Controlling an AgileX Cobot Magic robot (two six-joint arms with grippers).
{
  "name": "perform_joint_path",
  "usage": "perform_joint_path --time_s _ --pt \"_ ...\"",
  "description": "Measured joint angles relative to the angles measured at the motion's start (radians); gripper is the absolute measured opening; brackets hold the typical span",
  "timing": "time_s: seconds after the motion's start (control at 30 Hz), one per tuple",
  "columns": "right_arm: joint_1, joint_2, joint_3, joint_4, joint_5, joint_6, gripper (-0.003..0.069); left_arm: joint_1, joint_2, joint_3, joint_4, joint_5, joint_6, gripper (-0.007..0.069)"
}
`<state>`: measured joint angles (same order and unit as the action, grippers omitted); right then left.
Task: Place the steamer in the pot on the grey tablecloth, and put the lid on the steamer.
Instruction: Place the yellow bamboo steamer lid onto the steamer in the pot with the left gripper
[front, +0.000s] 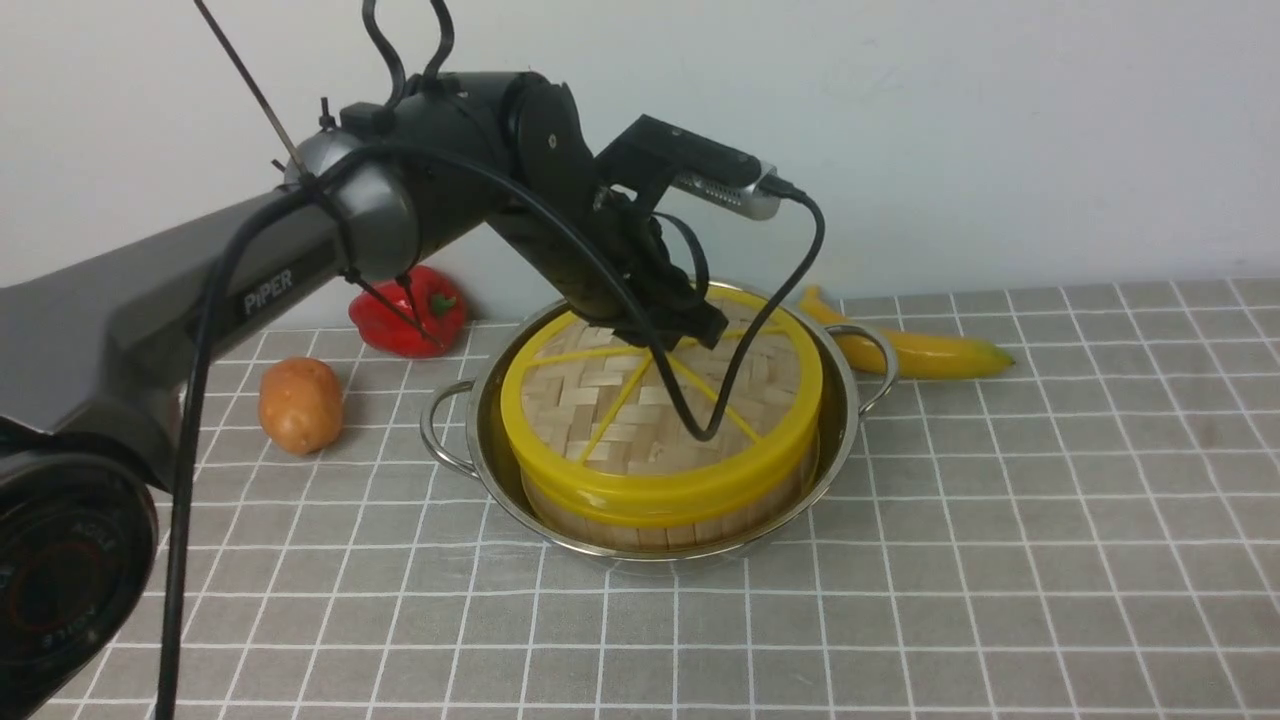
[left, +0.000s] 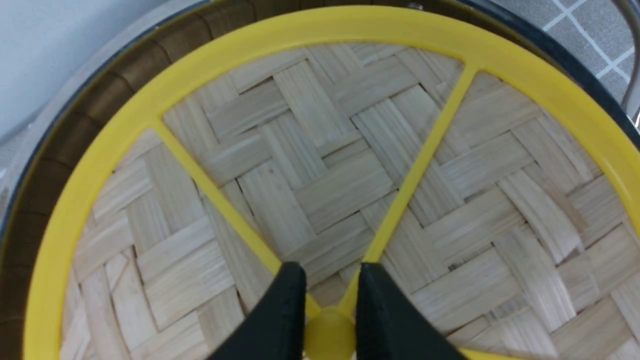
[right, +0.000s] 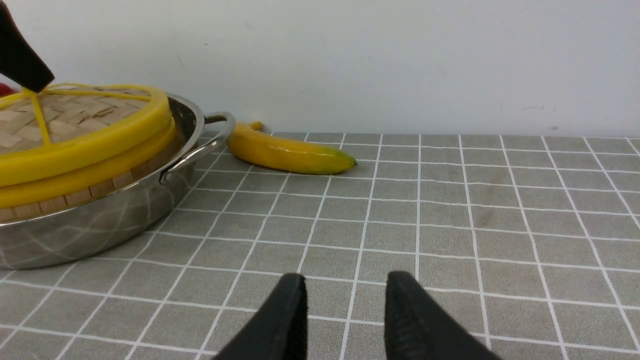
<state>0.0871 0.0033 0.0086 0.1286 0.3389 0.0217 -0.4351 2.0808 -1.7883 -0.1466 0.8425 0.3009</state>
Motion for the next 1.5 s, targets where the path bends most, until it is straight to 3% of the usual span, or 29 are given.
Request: perform_joint_path --time_s 1.13,1.2,1.33,1.4,1.5 --pt "0.000 0.000 0.000 0.000 0.000 0.000 0.0243 0.001 0.023 0.000 -0.011 -0.012 0.014 0.0126" --pt "0.000 0.000 0.000 0.000 0.000 0.000 0.0243 0.001 0.023 0.000 -0.011 -0.010 0.015 0.0151" --pt "0.000 0.000 0.000 0.000 0.000 0.000 0.0243 0.001 0.021 0.000 -0.019 -0.001 0.015 0.0271" --pt "0.000 0.000 0.000 0.000 0.000 0.000 0.0243 0.001 0.007 0.000 -0.021 0.002 0.015 0.0375" --pt "0.000 0.000 0.000 0.000 0.000 0.000 0.0243 0.001 -0.036 0.000 -0.020 0.001 0.015 0.0463"
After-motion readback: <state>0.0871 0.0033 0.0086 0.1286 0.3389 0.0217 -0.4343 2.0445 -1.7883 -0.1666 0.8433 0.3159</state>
